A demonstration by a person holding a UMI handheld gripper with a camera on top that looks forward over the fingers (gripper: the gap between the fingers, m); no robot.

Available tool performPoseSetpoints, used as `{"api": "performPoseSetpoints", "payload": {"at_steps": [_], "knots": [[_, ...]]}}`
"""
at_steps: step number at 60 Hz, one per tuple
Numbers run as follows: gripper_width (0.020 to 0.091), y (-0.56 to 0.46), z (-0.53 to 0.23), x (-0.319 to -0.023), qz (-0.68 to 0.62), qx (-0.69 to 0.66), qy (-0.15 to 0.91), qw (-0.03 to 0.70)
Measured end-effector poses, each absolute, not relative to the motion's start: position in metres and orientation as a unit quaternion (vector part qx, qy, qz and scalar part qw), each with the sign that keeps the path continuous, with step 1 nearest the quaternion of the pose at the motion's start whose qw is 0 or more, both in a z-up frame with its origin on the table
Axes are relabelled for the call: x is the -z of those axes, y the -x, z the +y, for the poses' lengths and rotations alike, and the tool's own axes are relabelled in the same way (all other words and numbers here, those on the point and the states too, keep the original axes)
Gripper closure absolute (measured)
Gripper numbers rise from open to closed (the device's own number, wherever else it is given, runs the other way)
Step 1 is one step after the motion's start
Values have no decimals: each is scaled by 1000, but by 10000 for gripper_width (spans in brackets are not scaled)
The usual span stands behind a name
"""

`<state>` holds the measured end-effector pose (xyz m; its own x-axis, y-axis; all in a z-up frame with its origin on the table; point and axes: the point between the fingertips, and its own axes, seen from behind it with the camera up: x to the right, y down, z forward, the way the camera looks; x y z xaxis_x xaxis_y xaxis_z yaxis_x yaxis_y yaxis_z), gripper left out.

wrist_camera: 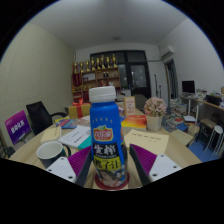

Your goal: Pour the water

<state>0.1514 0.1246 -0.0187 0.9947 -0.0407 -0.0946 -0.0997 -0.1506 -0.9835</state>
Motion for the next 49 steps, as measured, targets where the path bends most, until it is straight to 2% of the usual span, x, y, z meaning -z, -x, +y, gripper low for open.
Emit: {"api": "performPoseSetpoints", "payload": {"at_steps": [1, 5, 14, 27, 41, 49], "knots": [[309, -153, 123, 18, 47, -21, 760, 648], [269, -156, 109, 18, 43, -11, 760, 648], [281, -146, 60, 6, 31, -14, 758, 651], [283, -121, -49, -19, 18, -30, 740, 672], [281, -113, -148, -25, 37, -32, 739, 672], [280, -110, -180, -20, 25, -12, 748, 663]]}}
